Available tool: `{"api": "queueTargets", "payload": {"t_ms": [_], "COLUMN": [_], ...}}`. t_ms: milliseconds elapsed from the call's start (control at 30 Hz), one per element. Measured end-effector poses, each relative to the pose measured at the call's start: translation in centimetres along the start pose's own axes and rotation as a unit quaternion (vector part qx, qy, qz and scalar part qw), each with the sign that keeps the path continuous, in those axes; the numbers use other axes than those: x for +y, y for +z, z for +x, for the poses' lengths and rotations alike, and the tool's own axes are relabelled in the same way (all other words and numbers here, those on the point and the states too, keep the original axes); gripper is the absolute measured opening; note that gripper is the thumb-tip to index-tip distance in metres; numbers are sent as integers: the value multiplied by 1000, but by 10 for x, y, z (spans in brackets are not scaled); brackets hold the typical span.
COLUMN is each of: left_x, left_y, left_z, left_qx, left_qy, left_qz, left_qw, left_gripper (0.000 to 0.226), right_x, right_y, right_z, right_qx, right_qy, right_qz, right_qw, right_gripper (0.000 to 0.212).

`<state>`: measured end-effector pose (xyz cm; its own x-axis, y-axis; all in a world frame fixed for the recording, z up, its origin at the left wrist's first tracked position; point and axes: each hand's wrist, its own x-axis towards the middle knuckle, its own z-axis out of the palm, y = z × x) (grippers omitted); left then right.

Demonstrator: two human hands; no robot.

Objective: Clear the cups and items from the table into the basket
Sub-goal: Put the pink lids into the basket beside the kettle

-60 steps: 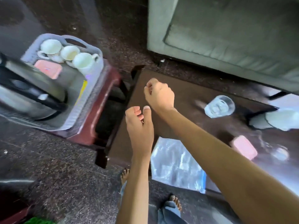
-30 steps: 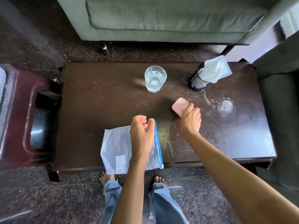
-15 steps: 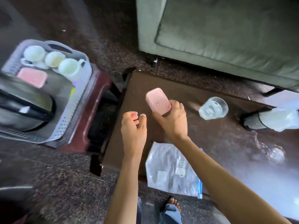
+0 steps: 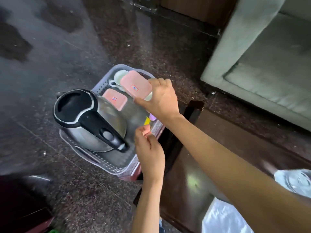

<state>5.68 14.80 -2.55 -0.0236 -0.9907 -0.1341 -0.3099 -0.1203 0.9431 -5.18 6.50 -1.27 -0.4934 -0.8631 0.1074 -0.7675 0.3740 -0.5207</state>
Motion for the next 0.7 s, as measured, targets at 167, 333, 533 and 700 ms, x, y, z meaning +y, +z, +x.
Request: {"api": "queueTargets", "payload": {"t_ms": [167, 333, 533, 700], "left_x": [-8, -15, -13, -15], "left_y": [1, 1, -3, -4], "left_z": [12, 17, 24, 25], "left_qx": [-21, -42, -45, -45], "left_qy": [-37, -76, -97, -113], "left_qz": [-36, -53, -58, -57], "left_qw": [998, 995, 993, 991], "left_gripper": [27, 28, 28, 27], "right_x": [-24, -26, -26, -23], "right_y": [39, 69, 80, 80], "right_z": [37, 49, 53, 50], "right_qx": [-117, -155, -168, -179], "right_qy": [-57, -77, -74, -94], "right_qz": [15, -17, -21, -34], "right_qw": [991, 985, 983, 979], "right_gripper": [76, 73, 74, 76]}}
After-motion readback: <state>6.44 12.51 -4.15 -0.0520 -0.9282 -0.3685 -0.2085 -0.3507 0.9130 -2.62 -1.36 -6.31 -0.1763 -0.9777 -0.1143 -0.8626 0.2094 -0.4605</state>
